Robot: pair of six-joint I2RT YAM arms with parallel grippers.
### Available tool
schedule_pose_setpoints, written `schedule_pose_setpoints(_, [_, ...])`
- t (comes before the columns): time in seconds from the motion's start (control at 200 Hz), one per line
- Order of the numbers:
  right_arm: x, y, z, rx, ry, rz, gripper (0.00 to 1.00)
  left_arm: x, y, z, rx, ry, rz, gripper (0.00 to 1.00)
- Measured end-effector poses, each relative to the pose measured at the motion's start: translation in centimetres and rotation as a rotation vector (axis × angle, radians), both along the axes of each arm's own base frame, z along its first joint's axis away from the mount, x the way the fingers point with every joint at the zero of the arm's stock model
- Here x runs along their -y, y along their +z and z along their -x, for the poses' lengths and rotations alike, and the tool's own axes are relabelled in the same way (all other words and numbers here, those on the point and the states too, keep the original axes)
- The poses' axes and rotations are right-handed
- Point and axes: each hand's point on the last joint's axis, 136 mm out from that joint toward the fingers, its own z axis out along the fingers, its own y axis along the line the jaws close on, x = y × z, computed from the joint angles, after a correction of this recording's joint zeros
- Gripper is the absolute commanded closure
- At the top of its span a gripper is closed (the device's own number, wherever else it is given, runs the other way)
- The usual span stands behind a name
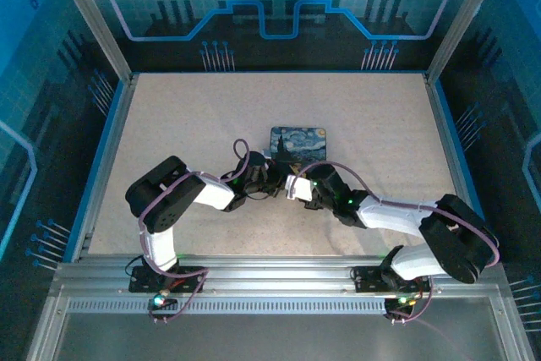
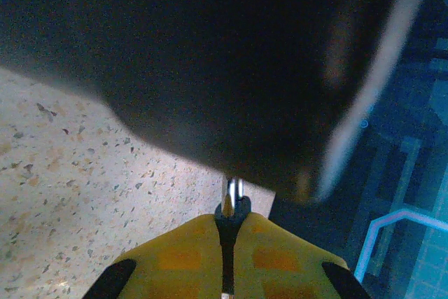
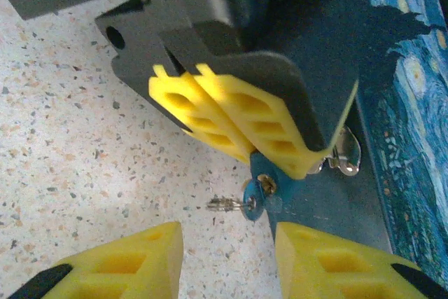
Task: Unlock a padlock with a key
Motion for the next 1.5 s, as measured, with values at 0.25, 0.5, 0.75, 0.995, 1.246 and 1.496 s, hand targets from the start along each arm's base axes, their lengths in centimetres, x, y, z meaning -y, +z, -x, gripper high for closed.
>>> schedule_pose_setpoints(0.25, [-0.4, 0.5, -0.6, 0.031, -0.015, -0.01, 0.69, 0.0, 0.0, 0.0, 0.0, 0.0, 0.0, 0.93])
schedule_pose_setpoints(0.5, [-0.4, 0.8, -1.1, 0.047, -0.04, -0.022, 0.77, 0.0, 0.0, 0.0, 0.0, 0.0, 0.0, 0.93])
schedule_pose_setpoints(0.75, [-0.1, 0.2, -1.3, 0.043, -0.064, -0.007, 0.82, 0.0, 0.0, 0.0, 0.0, 0.0, 0.001, 0.93])
schedule_pose_setpoints(0.995, [0.0, 0.1, -1.6, 0.045, -0.089, -0.014, 0.86, -0.1, 0.0, -0.2, -0.002, 0.013, 0.001, 0.94])
schedule_pose_setpoints(1.246, [0.0, 0.3, -1.7, 0.049, -0.098, -0.019, 0.85, -0.1, 0.1, -0.3, -0.01, 0.024, 0.01, 0.94])
schedule_pose_setpoints(1.496, [-0.1, 0.4, -1.7, 0.045, -0.098, -0.021, 0.99, -0.2, 0.1, -0.4, -0.007, 0.032, 0.01, 0.94])
